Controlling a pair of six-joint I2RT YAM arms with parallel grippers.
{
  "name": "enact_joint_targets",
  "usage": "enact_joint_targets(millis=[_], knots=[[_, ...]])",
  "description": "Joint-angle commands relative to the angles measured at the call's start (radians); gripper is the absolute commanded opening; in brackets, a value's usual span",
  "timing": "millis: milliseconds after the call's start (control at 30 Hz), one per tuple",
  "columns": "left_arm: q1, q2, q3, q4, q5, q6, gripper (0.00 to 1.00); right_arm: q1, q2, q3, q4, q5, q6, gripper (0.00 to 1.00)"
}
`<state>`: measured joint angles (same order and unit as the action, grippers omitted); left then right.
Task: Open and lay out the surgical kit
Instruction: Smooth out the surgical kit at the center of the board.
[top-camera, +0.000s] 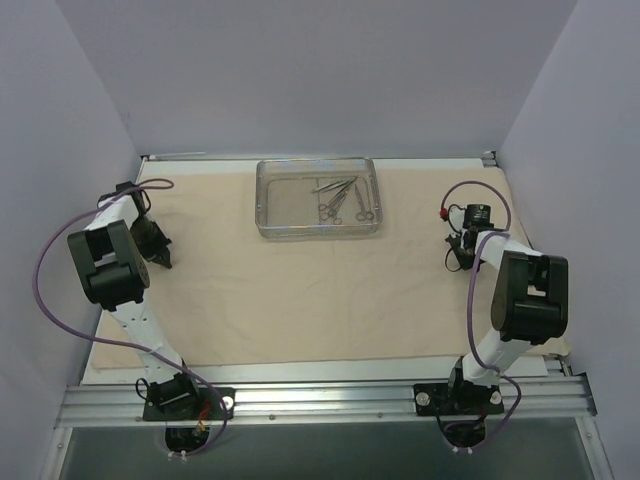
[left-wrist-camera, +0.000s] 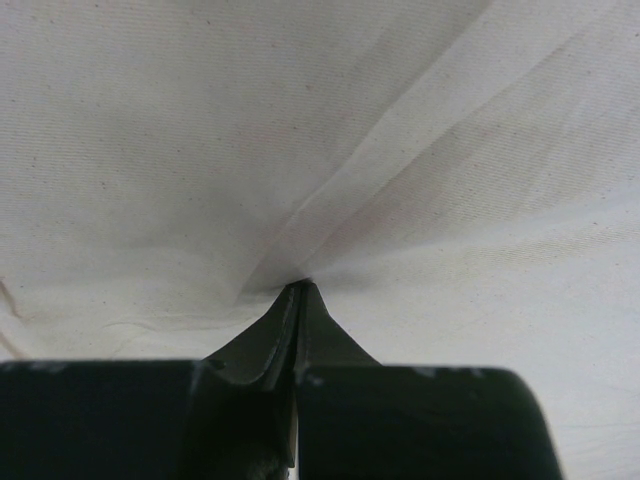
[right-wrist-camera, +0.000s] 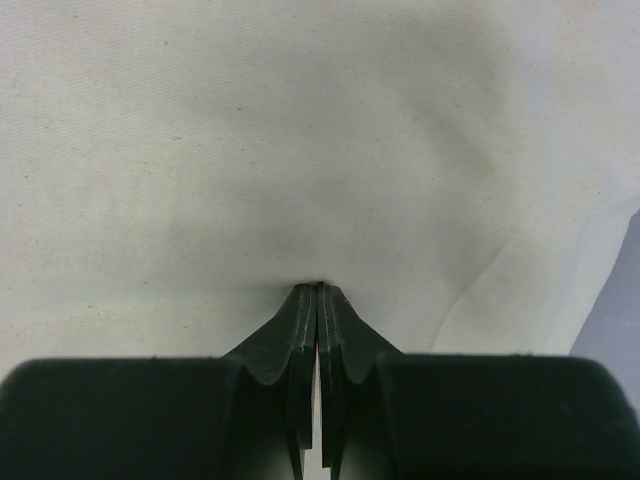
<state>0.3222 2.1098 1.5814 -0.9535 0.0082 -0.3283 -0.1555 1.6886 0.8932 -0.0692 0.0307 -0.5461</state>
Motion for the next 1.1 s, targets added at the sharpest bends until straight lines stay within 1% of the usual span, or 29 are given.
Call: enact_joint_targets(millis=[0, 100, 133, 200, 233, 267, 300, 367, 500, 633, 700, 767, 900, 1067], knots=[[0.005, -0.05, -0.009, -0.002, -0.059, 0.025, 0.02, -0.003, 0.065, -0.043, 0.005, 0.061, 0.058, 0.0], [-0.008, -0.089, -0.001, -0.011, -0.07, 0.02, 0.03, 0.001, 0.011, -0.014, 0.046, 0.052, 0.092, 0.0], [-0.011, -0.103, 0.002, -0.014, -0.071, 0.02, 0.03, 0.004, -0.033, -0.008, 0.112, 0.045, 0.107, 0.0], [-0.023, -0.114, 0.005, -0.019, -0.079, 0.017, 0.04, 0.004, -0.056, 0.027, 0.184, 0.028, 0.152, 0.0], [-0.026, -0.122, 0.006, -0.021, -0.077, 0.017, 0.04, 0.004, -0.041, 0.056, 0.212, 0.025, 0.164, 0.0], [-0.031, -0.125, 0.008, -0.025, -0.077, 0.017, 0.04, 0.005, -0.026, 0.091, 0.21, 0.017, 0.178, 0.0], [-0.034, -0.128, 0.008, -0.025, -0.08, 0.017, 0.04, 0.008, -0.006, 0.161, 0.204, 0.006, 0.204, 0.0], [-0.035, -0.134, 0.006, -0.025, -0.088, 0.017, 0.04, 0.023, 0.029, 0.208, 0.186, -0.02, 0.219, 0.0], [-0.035, -0.136, 0.003, -0.016, -0.093, 0.021, 0.04, 0.047, 0.072, 0.245, 0.215, -0.02, 0.238, 0.0], [-0.034, -0.128, 0.019, -0.022, -0.093, 0.025, 0.04, 0.051, 0.17, 0.309, 0.227, -0.02, 0.219, 0.0], [-0.034, -0.129, 0.025, -0.027, -0.09, 0.025, 0.04, 0.051, 0.227, 0.335, 0.23, -0.052, 0.224, 0.0], [-0.035, -0.131, 0.023, -0.027, -0.085, 0.026, 0.04, 0.053, 0.261, 0.374, 0.204, -0.034, 0.261, 0.0], [-0.035, -0.152, 0.031, -0.031, -0.085, 0.037, 0.04, 0.083, 0.283, 0.375, 0.207, -0.046, 0.298, 0.0], [-0.04, -0.177, 0.017, -0.019, -0.054, 0.041, 0.15, 0.099, 0.299, 0.404, 0.181, -0.054, 0.327, 0.0]])
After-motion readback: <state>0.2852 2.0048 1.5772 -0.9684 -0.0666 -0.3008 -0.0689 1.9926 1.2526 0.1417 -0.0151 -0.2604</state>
